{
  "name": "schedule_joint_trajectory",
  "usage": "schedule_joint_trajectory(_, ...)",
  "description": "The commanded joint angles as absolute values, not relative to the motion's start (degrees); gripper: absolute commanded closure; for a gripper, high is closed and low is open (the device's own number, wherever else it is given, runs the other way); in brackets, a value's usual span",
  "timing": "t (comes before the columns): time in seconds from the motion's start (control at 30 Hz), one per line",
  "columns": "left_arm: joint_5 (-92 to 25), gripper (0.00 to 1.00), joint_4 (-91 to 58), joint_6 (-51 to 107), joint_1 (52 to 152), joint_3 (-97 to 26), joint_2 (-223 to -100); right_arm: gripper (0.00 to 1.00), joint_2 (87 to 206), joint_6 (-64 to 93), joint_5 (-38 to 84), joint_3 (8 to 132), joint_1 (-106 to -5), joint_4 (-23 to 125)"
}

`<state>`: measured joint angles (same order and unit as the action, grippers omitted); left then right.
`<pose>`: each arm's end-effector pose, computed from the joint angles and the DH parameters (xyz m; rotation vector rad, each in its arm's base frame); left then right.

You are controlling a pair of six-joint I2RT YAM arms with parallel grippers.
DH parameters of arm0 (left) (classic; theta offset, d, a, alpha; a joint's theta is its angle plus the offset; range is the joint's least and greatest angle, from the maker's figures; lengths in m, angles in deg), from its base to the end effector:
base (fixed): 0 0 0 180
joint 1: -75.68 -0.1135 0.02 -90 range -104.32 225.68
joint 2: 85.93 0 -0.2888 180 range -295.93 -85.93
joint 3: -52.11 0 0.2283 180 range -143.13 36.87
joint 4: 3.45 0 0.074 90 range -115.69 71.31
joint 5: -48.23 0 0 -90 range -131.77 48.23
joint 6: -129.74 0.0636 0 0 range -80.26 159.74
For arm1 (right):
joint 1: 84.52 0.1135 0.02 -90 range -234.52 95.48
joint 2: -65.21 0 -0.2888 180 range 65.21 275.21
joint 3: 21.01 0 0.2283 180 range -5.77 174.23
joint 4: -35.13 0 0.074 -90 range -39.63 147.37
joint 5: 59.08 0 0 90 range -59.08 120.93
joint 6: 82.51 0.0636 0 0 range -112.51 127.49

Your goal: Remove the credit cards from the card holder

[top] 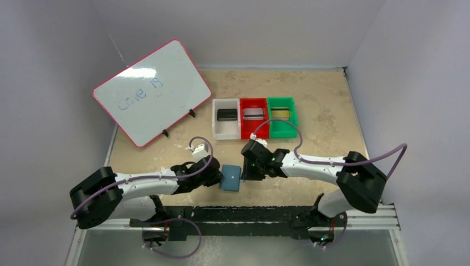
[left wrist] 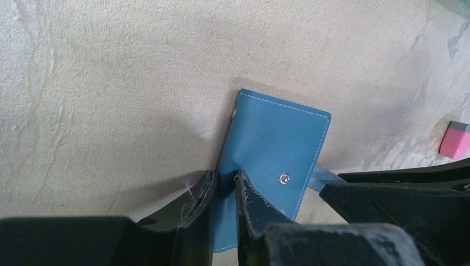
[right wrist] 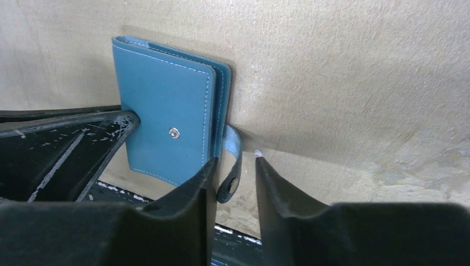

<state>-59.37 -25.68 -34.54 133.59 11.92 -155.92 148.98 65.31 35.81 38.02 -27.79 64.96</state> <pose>0.1237 -0.1610 0.1653 -0.4932 2.4830 -0.6365 0.1557 0.2275 0.1931 0.0616 2.6620 0.6540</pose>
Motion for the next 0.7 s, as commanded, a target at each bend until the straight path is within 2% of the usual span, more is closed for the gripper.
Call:
schedule_joint_trajectory(0.0, -61.26, 0.85, -28.26, -33.12, 133.74, 11.37, -156.11, 0.7, 147.21, 66.68, 35.77, 37.47, -27.52, 63.56)
schedule_joint_trajectory(0.03, -61.32, 0.85, -28.39, -33.14, 133.73, 11.38, -156.08, 0.73, 147.21, 66.83, 36.21, 37.26, -27.54, 63.43)
schedule_joint_trajectory(0.1, -61.45, 0.85, -28.45, -33.12, 133.72, 11.39, -155.95, 0.88, 147.17, 66.9, 36.93, 37.21, -27.52, 63.17)
schedule_joint_trajectory(0.2, -61.57, 0.82, -28.28, -33.03, 133.77, 11.33, -155.85, 0.99, 146.55, 66.49, 37.21, 37.33, -27.56, 62.42)
schedule_joint_trajectory(0.3, -62.31, 0.73, -28.59, -32.95, 133.73, 11.22, -154.81, 1.0, 144.12, 67.07, 38.54, 37.28, -27.54, 62.89)
schedule_joint_trajectory(0.4, -64.93, 0.57, -31.55, -32.74, 133.77, 9.94, -152.39, 1.0, 138.88, 67.57, 40.79, 36.6, -27.55, 64.2)
schedule_joint_trajectory(0.67, -77.8, 0.3, -44.33, -35.48, 133.76, 6.67, -141.08, 1.0, 128.47, 63.1, 37.47, 35.07, -27.54, 58.08)
